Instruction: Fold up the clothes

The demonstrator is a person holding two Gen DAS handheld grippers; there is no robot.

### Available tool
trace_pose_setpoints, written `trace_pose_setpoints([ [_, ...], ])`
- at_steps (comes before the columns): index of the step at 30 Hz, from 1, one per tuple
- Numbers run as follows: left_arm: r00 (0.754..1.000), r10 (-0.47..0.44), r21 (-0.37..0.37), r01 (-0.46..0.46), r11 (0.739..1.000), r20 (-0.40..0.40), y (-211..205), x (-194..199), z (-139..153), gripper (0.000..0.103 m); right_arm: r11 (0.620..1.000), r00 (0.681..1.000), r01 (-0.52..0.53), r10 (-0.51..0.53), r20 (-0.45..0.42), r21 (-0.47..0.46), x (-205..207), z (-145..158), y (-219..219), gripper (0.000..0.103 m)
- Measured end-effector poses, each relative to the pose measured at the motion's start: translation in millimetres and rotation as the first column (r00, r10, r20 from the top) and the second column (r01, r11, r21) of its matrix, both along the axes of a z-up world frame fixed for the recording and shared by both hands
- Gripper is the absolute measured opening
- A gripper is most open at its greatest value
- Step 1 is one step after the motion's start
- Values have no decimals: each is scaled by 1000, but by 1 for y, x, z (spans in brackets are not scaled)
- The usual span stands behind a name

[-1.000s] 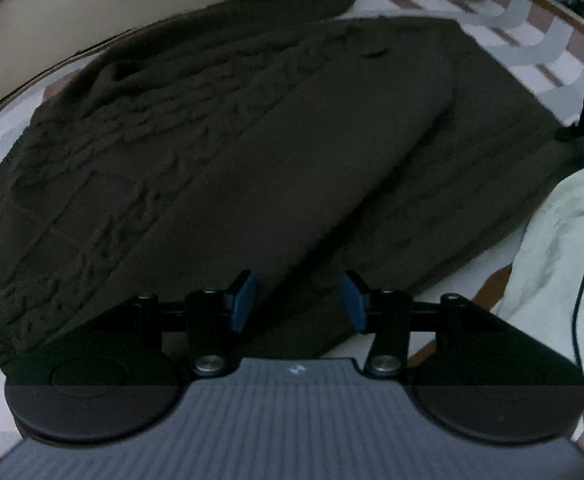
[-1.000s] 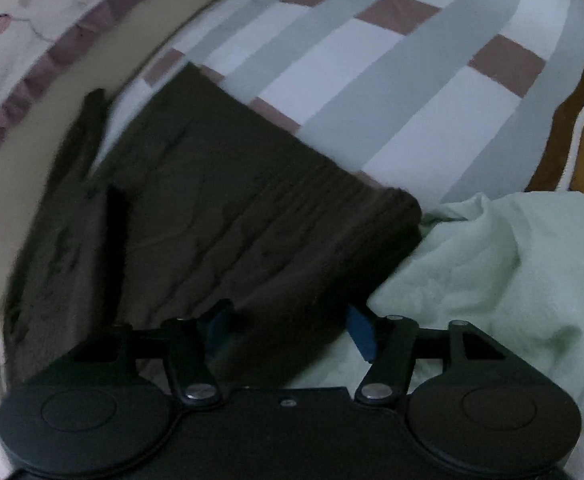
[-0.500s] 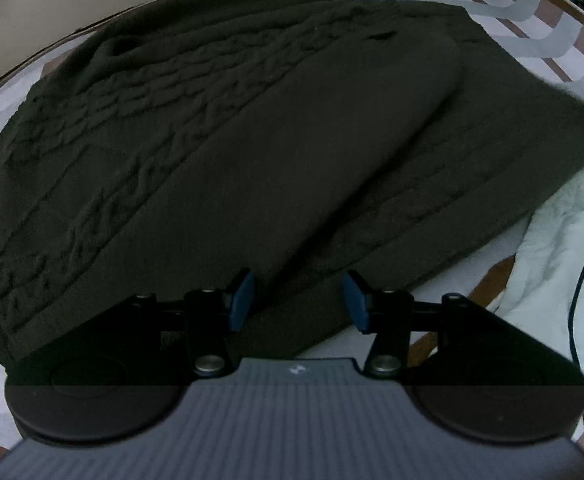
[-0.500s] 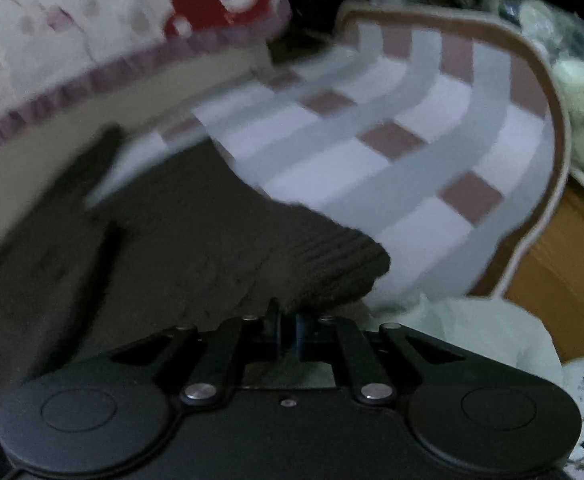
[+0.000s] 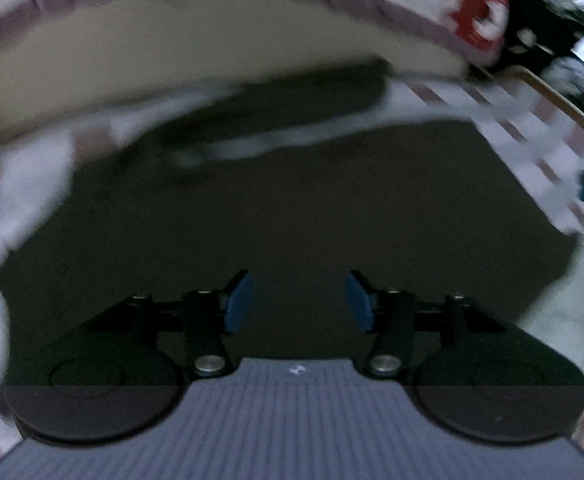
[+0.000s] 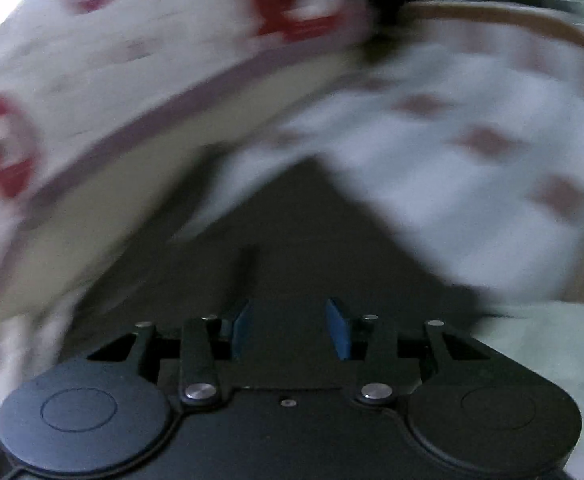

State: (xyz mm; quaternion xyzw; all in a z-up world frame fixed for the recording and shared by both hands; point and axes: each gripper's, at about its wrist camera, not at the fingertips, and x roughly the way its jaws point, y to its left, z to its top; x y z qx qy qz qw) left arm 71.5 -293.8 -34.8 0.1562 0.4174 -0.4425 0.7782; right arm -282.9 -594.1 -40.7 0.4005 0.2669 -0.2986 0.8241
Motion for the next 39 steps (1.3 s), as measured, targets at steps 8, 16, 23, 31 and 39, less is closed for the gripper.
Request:
trace_pose_setpoints([
  [8,984,164,67,-169,983,75,-26,132,-20,55,872,907,-415,375,190,258,190,8,-57,47],
  [16,949,314,52,-316,947,38,-17,215,-63,55,857,840,-512,514,-173,63,367,-20,-96,47],
  [23,945,326,-8,-326,945,30,9,228,-68,55,890,854,-451,409,-322,-65,440,-61,-102,55],
  [31,934,357,-2,-358,934,-11,-2,235,-87,55,962,899,-268,228,-374,-56,479,-106,-114,66],
  [39,912,409,9,-409,912,-22,-4,229,-96,55,894,867,-377,248,-432,-244,472,-102,-88,6],
])
